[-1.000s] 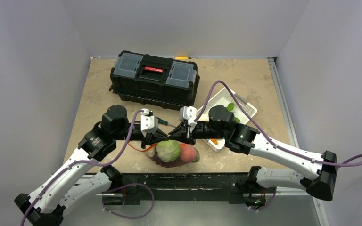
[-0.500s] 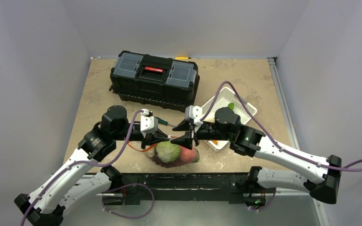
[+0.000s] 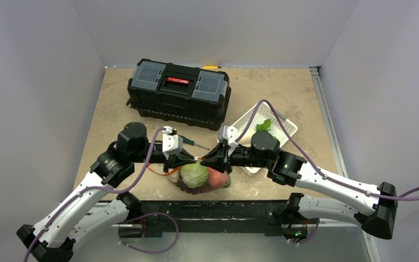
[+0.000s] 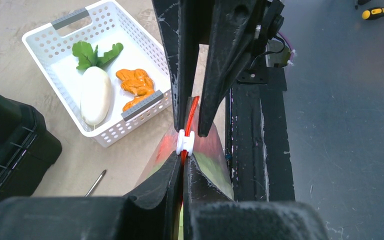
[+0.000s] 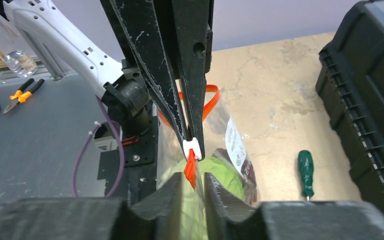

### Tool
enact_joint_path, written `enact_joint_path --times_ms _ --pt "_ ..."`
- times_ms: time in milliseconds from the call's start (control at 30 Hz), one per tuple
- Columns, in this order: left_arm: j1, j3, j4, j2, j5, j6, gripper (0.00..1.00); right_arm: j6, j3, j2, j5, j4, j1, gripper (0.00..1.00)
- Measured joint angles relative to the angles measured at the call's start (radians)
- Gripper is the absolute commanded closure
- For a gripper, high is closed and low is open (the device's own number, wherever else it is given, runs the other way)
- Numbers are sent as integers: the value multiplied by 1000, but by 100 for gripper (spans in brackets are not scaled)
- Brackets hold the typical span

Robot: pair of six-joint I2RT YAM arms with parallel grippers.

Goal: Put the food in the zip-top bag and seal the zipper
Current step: Zip the zipper food storage bag at the center of the board.

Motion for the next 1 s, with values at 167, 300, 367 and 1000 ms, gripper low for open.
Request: enact_joint_path --times_ms 167,300,367,1000 --pt "0 0 2 5 -1 0 84 16 0 19 8 27 0 100" --pt "0 0 8 6 -12 1 57 41 -31 -8 59 55 0 100" --pt "0 0 8 6 -23 2 52 58 -59 -36 83 67 -1 100" --pt "-3 0 -7 21 -72 14 100 95 -80 -80 103 72 -2 73"
